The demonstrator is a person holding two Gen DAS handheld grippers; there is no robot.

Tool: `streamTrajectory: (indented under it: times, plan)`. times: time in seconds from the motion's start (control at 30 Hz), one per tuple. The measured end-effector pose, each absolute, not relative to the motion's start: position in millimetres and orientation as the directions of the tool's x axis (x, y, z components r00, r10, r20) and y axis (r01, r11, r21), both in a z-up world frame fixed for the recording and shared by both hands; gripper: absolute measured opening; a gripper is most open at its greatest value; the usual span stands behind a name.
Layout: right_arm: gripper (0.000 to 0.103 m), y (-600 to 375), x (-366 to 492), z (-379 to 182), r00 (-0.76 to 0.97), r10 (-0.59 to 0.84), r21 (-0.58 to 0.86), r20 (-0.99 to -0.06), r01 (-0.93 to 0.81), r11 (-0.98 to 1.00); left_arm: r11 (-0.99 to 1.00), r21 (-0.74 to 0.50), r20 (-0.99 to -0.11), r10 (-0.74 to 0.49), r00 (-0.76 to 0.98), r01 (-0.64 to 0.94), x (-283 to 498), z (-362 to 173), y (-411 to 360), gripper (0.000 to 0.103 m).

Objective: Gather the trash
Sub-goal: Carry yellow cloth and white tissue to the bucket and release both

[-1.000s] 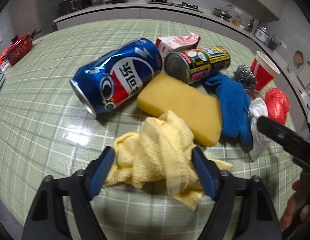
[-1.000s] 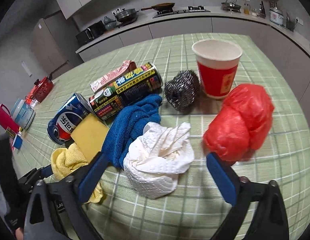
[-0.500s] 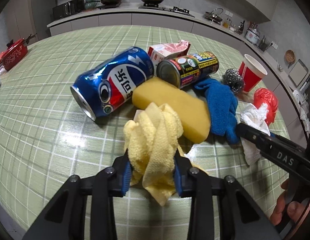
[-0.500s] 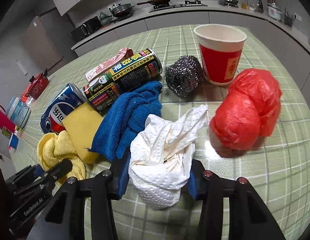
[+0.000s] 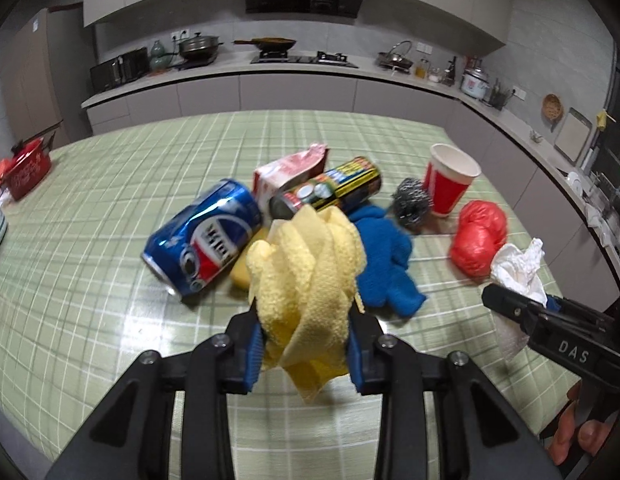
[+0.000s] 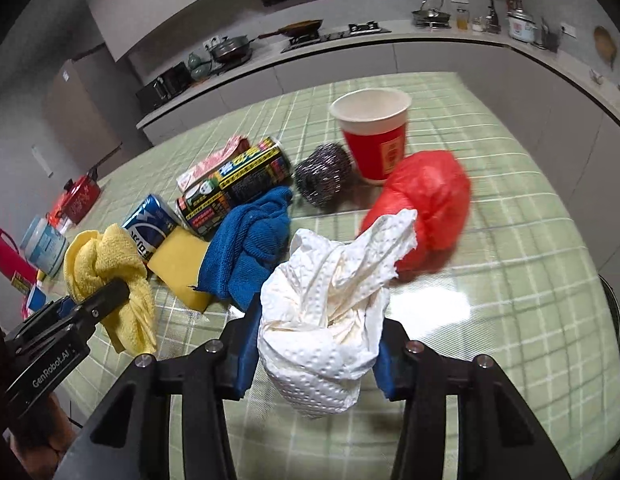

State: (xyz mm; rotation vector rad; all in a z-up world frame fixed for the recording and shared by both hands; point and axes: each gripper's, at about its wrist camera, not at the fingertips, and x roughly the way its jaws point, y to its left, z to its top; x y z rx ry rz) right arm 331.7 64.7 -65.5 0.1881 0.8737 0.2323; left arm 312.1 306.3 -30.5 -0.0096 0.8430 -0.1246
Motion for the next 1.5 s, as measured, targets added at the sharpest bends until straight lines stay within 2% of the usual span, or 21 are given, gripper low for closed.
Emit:
streamTrajectory:
  times: [0.43,0.67,0.97,1.2,1.37,1.5]
  plan:
    - [0.049,-3,289,-42,0.684,0.151,0.246,-0.714,0.043,0.968,0.962,-0.093,-0.732,-0.241,0.638,0.257,316,-27,240,0.035]
    - [0.049,-67,271,-37,0.708,0.138,0.276,-0.693,0.083,0.958,0.954,-0.073,-0.726,-0.252,0.64,0.292,299,-23,179,0.035]
    - [0.049,-224,246,-52,0.728,0.156,0.295,-0.668,0.066,0.953,0.964,-0.093,-0.742,-0.235,0.628,0.25,275,-38,38,0.035]
    - [0.049,-381,231,-76,0.687,0.083,0.24,-0.722,0.136,0.961,0.939,-0.162,-0.779,-0.31,0.545,0.302,269,-59,-94,0.035]
    - [0.049,-428,234,-99,0.666,0.105,0.277,-0.738,0.158,0.948,0.925,-0.163,-0.807,-0.324,0.493,0.343,276,-91,-160,0.036]
    - [0.049,-448,247,-120,0.656,0.14,0.319,-0.742,0.162,0.934,0.942,-0.133,-0.852,-0.268,0.45,0.31,291,-139,-194,0.045]
